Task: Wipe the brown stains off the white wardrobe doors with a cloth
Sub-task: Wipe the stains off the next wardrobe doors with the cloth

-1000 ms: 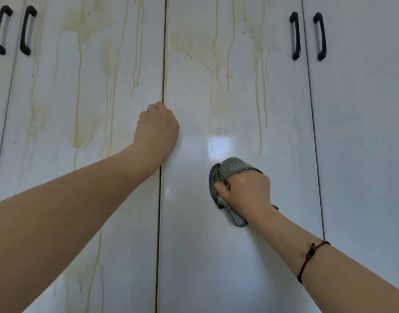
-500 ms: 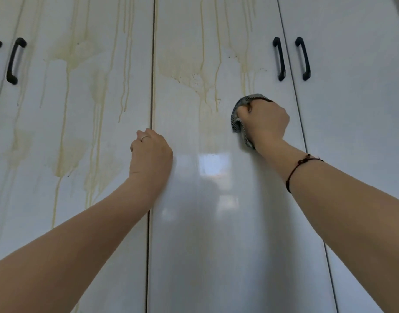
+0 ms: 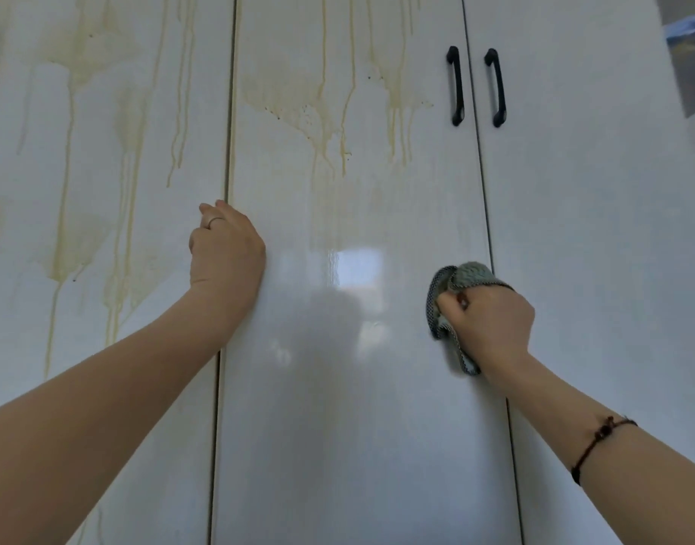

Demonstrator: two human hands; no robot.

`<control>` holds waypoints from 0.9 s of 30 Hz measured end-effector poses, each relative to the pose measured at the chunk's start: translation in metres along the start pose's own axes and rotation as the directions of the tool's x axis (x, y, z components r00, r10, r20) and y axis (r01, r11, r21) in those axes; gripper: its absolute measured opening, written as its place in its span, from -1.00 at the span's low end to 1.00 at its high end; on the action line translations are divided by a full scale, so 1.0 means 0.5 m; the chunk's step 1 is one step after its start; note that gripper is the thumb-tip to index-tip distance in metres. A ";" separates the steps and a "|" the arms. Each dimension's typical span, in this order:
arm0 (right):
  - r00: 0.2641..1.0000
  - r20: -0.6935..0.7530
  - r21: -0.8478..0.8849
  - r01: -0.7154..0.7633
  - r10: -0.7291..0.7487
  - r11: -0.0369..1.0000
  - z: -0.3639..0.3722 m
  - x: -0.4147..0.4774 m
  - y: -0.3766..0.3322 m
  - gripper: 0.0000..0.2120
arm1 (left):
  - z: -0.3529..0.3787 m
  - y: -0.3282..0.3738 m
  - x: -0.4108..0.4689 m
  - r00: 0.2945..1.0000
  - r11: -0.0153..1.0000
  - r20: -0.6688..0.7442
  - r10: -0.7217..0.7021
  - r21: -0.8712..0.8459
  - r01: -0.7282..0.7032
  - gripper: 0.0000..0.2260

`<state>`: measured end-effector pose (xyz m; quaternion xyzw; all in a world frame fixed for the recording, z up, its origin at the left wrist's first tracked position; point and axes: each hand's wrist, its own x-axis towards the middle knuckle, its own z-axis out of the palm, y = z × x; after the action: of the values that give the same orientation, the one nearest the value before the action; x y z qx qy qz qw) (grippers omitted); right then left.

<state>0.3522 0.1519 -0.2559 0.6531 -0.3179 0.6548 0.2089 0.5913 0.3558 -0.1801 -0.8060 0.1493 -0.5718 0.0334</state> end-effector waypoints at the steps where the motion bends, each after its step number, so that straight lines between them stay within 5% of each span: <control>1: 1.000 -0.003 -0.005 -0.031 0.031 1.000 0.004 -0.011 0.007 -0.58 | -0.001 0.000 0.000 1.000 1.000 0.004 0.002 -0.012 -0.002 -0.43; 7: 0.998 -0.057 -0.084 0.030 -0.034 0.996 0.006 0.080 0.016 -0.57 | 0.009 0.007 0.006 1.000 0.999 -0.001 0.012 -0.044 -0.012 -0.45; 17: 0.963 -0.205 0.103 -0.156 0.174 0.982 0.016 0.325 -0.134 -0.70 | 0.024 0.025 0.014 0.999 0.999 0.021 -0.028 -0.042 0.029 -0.50; 27: 0.965 -0.055 0.069 0.259 -0.255 0.963 0.049 0.142 -0.282 -0.65 | 0.013 0.027 0.007 0.999 0.999 -0.011 -0.053 0.009 0.053 -0.45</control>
<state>0.4630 0.2251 -0.1668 0.6811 -0.2007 0.6483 0.2747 0.5957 0.3409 -0.1822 -0.8063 0.1256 -0.5777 0.0212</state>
